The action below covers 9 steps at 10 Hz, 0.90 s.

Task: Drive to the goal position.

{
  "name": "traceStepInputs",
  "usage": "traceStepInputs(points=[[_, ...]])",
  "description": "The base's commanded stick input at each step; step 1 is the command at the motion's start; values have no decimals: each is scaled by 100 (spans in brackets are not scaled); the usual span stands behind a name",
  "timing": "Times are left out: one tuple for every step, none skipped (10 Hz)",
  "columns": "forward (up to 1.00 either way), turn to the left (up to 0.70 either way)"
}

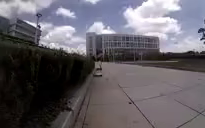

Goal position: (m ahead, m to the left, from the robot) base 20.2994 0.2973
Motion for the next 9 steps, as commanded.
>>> traceStepInputs(points=[[4, 0], [4, 0], [4, 0], [4, 0], [4, 0], [4, 0], [4, 0], [4, 0], [4, 0]])
